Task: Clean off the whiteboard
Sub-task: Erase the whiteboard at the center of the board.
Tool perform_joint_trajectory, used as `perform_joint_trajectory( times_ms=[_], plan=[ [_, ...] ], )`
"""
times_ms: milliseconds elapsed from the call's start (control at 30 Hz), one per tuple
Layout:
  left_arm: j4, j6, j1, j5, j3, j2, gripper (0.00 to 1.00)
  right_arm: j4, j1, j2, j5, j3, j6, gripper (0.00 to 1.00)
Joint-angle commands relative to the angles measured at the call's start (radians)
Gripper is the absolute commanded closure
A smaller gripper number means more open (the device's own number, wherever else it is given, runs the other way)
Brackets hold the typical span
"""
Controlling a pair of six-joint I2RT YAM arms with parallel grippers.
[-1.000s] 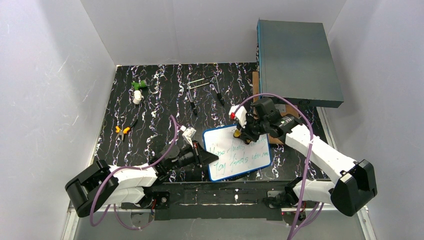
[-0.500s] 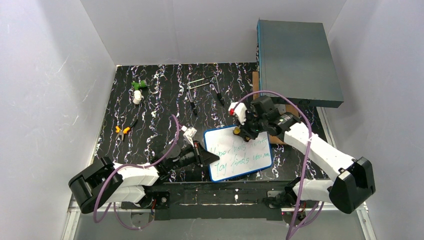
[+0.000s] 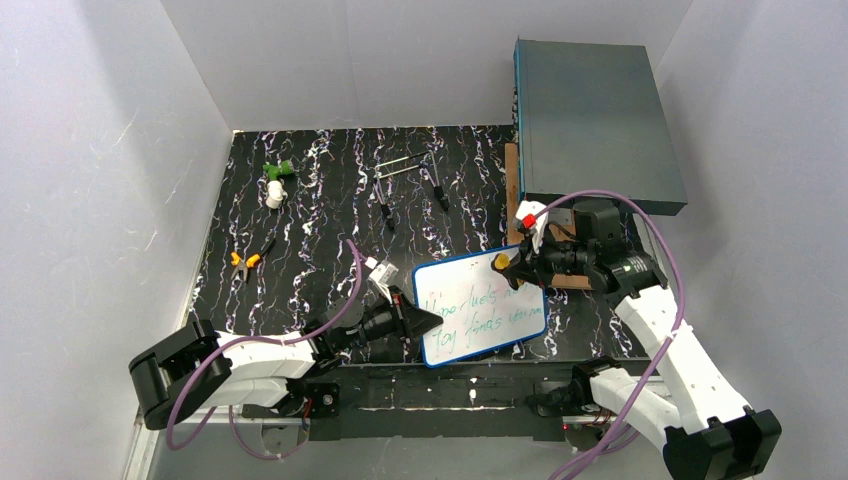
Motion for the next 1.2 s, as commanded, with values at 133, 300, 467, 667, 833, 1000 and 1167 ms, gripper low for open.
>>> perform_joint_trajectory(
  times_ms=[133,300,467,667,833,1000,1167],
  plan=[
    [0.166,0.080,-0.078,-0.169,0.077,0.056,1.00,0.138,-0.010,-0.064,0.246,-0.133,0.093,0.99],
    [0.247,0.072,-0.134,-0.193,0.150,0.183,1.00,0.243,-0.010,-0.049,0.360,-0.169,0.162,0.99],
    [0.297,0.059,-0.169,-0.230,0.152,0.244,1.00,0.282,-0.009,-0.064,0.377,-0.186,0.198,0.99],
    [0.279,0.073,-0.188,-0.243,0.160,0.249,1.00,0.234,0.008,-0.049,0.192,-0.173,0.163,0.99],
    [0.298,0.067,-0.196,-0.251,0.164,0.285,1.00,0.270,0.008,-0.056,0.286,-0.183,0.181,0.99],
    [0.328,0.062,-0.204,-0.262,0.161,0.297,1.00,0.313,-0.058,-0.045,0.511,-0.193,0.229,0.99],
    [0.277,0.073,-0.214,-0.252,0.171,0.269,1.00,0.296,-0.070,-0.052,0.417,-0.190,0.234,0.99]
  ],
)
